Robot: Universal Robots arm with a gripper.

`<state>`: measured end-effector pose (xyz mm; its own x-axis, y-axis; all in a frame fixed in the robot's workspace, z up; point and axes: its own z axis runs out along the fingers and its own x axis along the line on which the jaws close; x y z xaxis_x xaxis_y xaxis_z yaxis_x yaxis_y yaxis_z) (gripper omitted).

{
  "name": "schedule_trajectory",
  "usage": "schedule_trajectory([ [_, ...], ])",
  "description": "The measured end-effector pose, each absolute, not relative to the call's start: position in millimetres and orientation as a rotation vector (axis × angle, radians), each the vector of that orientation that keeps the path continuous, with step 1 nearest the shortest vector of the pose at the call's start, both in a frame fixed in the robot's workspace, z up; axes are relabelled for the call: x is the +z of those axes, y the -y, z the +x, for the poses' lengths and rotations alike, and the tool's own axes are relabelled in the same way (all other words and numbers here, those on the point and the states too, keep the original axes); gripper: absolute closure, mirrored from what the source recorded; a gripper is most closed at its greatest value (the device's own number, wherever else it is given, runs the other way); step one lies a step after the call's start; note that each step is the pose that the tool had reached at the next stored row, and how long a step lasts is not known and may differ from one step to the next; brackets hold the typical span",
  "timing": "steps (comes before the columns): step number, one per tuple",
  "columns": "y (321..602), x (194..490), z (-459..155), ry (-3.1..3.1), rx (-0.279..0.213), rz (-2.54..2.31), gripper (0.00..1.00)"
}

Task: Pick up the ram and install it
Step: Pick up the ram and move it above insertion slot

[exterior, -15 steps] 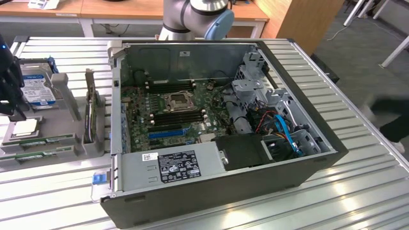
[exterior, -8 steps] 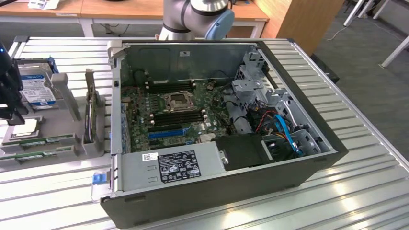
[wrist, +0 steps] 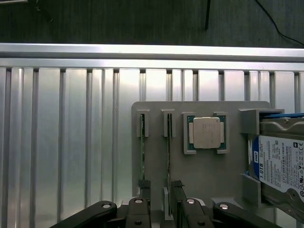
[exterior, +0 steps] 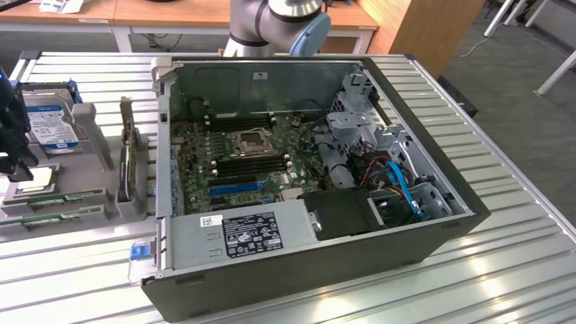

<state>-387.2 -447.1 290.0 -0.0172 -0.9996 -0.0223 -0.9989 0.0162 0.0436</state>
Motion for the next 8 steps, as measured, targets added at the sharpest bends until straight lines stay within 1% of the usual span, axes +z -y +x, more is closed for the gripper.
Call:
schedule_trajectory([
  [8,447.3,287.4,-387.3,2.229,-0.073,2.192,0.69],
])
